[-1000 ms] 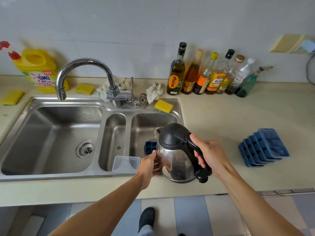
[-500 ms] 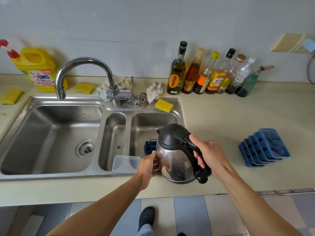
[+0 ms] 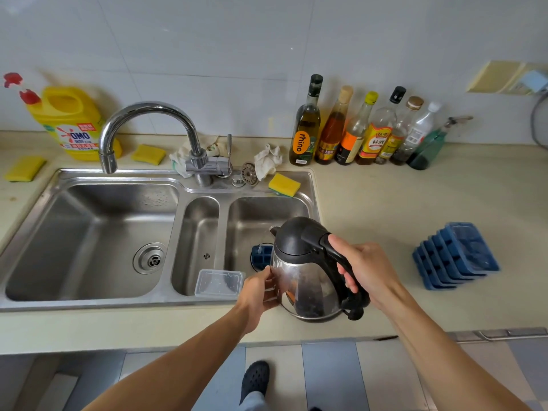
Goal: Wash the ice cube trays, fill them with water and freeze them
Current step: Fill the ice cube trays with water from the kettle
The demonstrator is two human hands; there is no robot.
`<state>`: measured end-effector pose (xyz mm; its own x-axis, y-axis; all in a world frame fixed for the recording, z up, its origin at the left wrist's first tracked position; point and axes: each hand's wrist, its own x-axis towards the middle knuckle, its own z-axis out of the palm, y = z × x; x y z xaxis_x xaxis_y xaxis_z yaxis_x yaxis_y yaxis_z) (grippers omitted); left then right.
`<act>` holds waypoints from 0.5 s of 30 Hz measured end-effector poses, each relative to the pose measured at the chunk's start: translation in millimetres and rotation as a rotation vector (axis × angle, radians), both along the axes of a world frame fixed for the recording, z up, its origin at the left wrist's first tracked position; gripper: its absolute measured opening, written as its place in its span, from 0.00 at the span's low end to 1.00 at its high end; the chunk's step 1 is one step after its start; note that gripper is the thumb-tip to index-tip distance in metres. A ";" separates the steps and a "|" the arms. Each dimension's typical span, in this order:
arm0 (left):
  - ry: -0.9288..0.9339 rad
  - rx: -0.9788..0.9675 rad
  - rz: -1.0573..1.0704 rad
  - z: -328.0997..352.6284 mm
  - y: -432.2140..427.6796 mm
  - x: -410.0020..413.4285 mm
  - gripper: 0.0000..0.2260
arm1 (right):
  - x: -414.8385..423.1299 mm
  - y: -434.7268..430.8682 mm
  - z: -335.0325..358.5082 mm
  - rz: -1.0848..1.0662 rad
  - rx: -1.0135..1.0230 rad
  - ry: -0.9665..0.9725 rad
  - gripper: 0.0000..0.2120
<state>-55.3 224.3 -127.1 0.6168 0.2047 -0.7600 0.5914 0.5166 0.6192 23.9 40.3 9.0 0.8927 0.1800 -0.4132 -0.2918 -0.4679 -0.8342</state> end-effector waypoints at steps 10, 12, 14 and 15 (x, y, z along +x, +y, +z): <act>0.003 -0.005 -0.018 4.0 -5.6 0.0 0.16 | -2.7 -7.5 3.8 -0.012 -0.001 0.011 0.28; -0.005 -0.002 -0.032 5.8 -7.0 0.2 0.16 | -3.0 -9.7 4.9 -0.017 0.002 0.013 0.28; -0.011 0.003 -0.041 7.7 -9.0 1.0 0.17 | -3.3 -12.0 6.0 -0.022 0.012 0.015 0.27; -0.010 0.006 -0.045 8.5 -9.9 1.1 0.17 | -3.7 -13.2 6.3 -0.025 0.017 0.015 0.27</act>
